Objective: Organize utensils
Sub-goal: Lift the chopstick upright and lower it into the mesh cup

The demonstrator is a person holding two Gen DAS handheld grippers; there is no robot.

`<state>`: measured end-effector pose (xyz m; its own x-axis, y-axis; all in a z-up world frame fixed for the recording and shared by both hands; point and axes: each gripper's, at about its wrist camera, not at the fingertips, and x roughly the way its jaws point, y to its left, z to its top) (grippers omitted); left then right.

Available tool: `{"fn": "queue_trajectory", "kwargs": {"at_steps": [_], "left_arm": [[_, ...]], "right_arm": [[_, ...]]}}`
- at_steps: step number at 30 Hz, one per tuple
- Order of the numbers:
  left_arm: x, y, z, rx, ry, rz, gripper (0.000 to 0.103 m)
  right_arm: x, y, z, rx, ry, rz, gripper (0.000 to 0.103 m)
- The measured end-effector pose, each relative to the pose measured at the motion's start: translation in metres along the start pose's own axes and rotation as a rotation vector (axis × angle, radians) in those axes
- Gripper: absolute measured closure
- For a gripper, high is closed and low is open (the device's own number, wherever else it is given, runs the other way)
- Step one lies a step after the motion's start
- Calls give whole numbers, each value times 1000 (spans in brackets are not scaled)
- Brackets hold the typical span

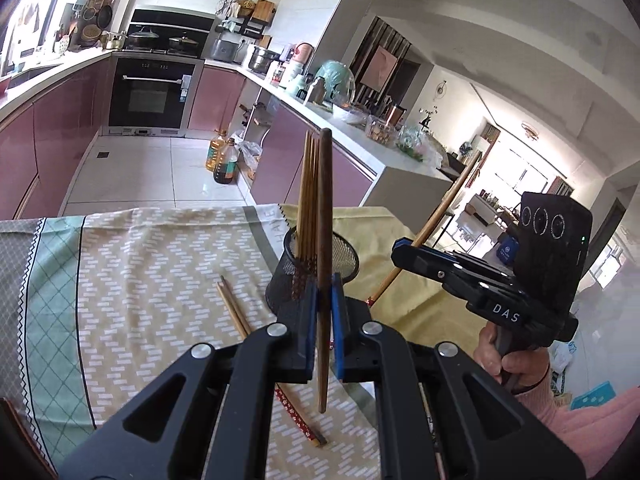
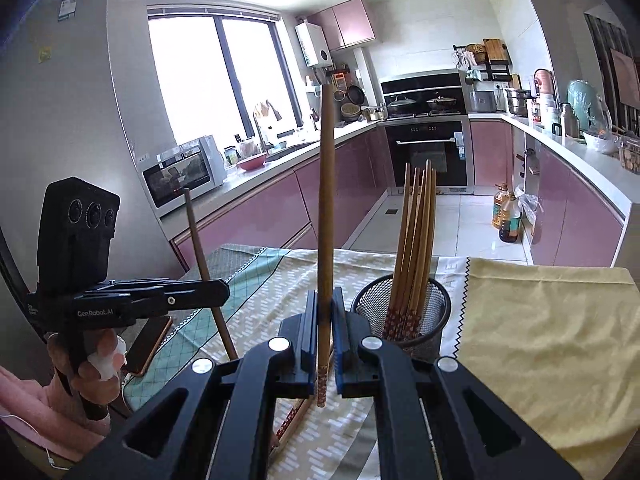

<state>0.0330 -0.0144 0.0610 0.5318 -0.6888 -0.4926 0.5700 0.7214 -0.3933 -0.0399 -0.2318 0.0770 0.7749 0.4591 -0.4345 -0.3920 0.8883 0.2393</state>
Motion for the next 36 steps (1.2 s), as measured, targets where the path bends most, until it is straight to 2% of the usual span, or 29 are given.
{"fn": "queue_trajectory", "kwargs": {"at_steps": [11,16,19,23,27,32,36], "left_arm": [[-7,-22,58,50,-123,4,96],[-11,-39,85,81,-174,-9,96],[-7,-48,95,114,-193,9,96],[10,-54,99,150,-164,50,96],[31,-60,92,201,-122,125,95],[37,-63,89,237,-103,159,94],[41,-57,94,214,-102,154,94]], "right_arm": [[-14,-16,43,-17,-81,-38,97],[-13,-20,55,-24,-109,-62,97],[-6,-23,59,-33,-106,-84,97],[7,-26,55,-37,-79,-106,97],[24,-32,48,-30,-35,-113,97],[42,-37,39,-25,24,-116,97],[48,-37,34,-15,39,-113,97]]}}
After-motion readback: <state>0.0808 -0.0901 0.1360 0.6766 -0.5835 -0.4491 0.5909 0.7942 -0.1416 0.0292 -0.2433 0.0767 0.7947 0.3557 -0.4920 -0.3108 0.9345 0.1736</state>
